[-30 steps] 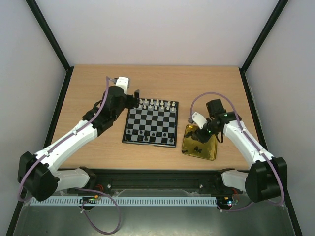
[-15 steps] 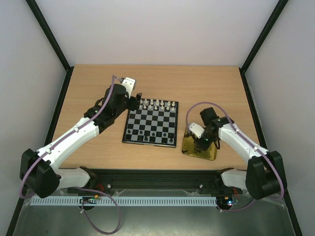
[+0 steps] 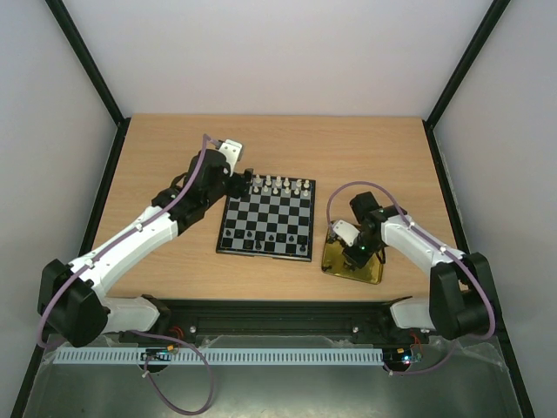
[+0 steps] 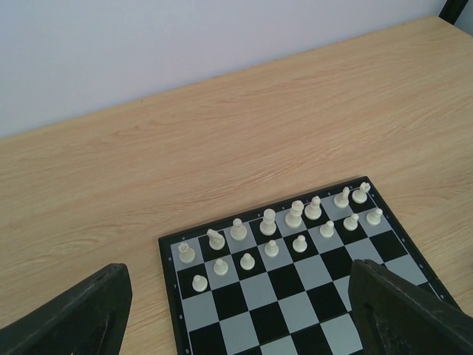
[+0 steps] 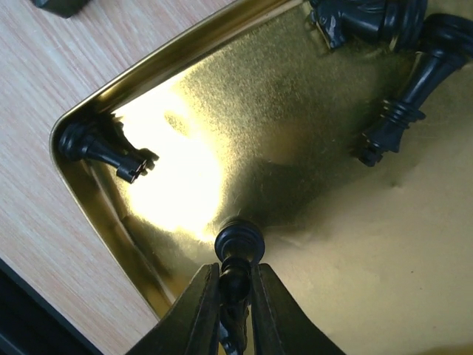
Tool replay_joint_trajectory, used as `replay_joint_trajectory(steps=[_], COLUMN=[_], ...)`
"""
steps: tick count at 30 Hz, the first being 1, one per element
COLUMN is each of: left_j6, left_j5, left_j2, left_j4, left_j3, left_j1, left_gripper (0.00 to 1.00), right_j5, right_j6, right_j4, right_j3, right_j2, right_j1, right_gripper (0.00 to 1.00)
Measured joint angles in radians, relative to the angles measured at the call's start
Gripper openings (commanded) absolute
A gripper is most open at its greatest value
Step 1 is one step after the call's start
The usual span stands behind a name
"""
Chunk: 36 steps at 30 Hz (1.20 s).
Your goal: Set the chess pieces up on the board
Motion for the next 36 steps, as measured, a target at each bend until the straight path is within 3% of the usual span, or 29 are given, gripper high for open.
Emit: replay_joint_trajectory(steps=[9,12,15,25,36], left_j6=[0.000,0.000,0.000,0.001,0.003], left_j5=[0.004,0.008,0.011,0.018,0.025], left_j2=[0.002,0.002,0.002,0.002,0.002], left_j4=[-0.003,-0.003,-0.003,-0.006,-0.009], left_j3=[0.000,0.000,0.001,0.001,0.002], left_j1=[0.000,-0.002,-0.002,-0.002,-0.005], left_gripper=[0.84,0.84,0.84,0.83,0.84], right_j5=[0.008,0.013,0.032,0.055,-0.039], right_j6=[0.031,0.045,0.060,0.090,0.089], right_j4=[0.023,0.029,0.046,0.060,0.023], right_j3=[0.000,0.001,0.001,0.008,0.150], right_j2=[0.020,0.027,0.048,0.073,0.072], right_j1=[0.001,0.002,0.003,0.004,0.004], right_gripper=[0.10,0.20,0.20,0.03,0.02])
